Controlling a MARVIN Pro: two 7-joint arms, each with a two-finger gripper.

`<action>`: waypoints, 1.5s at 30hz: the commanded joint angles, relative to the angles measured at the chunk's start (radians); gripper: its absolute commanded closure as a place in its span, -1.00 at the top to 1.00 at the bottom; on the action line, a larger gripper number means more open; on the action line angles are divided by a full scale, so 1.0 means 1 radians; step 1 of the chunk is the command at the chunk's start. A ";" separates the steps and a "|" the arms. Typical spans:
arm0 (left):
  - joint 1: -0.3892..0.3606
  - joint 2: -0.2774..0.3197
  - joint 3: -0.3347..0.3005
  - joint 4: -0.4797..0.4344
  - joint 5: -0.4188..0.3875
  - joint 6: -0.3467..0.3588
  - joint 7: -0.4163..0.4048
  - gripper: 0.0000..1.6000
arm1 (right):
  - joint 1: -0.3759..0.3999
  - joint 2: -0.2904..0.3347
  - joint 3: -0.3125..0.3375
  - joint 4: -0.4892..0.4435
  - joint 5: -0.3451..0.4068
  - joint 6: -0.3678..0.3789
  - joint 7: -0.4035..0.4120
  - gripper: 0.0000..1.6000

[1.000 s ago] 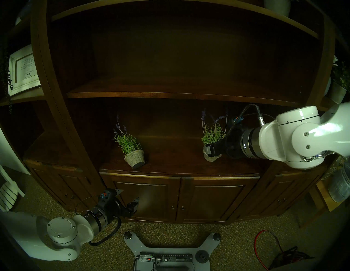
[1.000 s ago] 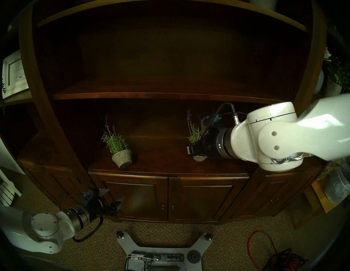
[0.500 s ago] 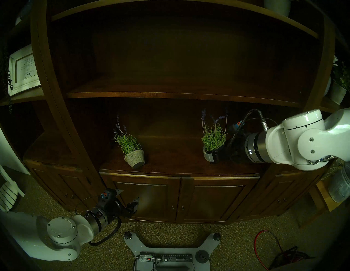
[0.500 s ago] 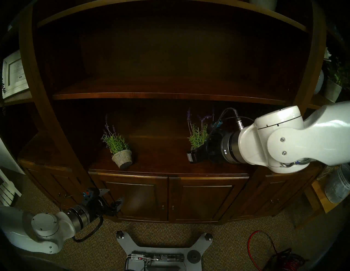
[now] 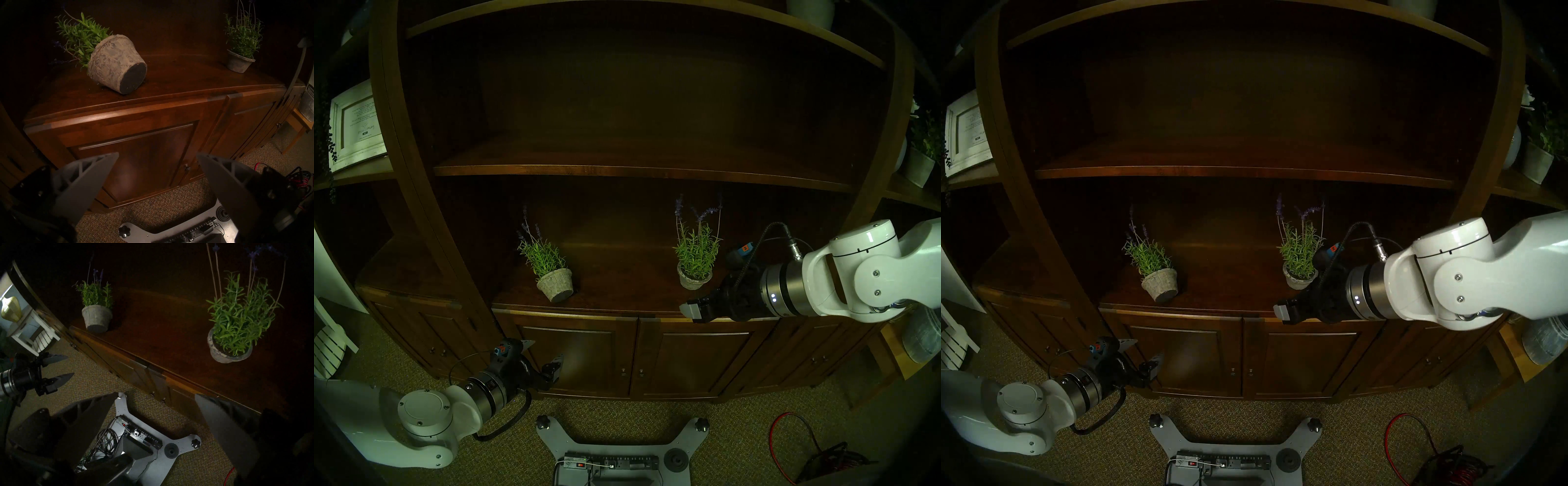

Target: Place the fake decorative plant upright

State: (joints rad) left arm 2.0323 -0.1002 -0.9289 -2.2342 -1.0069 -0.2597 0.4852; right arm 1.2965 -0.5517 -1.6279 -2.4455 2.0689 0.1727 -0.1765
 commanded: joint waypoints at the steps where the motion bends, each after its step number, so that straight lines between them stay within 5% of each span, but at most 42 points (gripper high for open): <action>1: -0.011 -0.002 -0.010 -0.010 0.002 -0.006 0.000 1.00 | 0.072 0.023 -0.040 0.002 -0.069 -0.021 0.079 1.00; 23: -0.012 -0.003 -0.011 -0.011 0.002 -0.006 0.000 1.00 | 0.238 -0.004 -0.301 0.002 -0.286 -0.143 0.370 1.00; 45: -0.012 -0.003 -0.013 -0.013 0.001 -0.008 0.001 1.00 | 0.448 -0.151 -0.666 0.002 -0.452 -0.446 0.738 1.00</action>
State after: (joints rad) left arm 2.0321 -0.1008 -0.9294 -2.2345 -1.0069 -0.2591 0.4847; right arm 1.6389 -0.6437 -2.2037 -2.4447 1.6516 -0.1682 0.4562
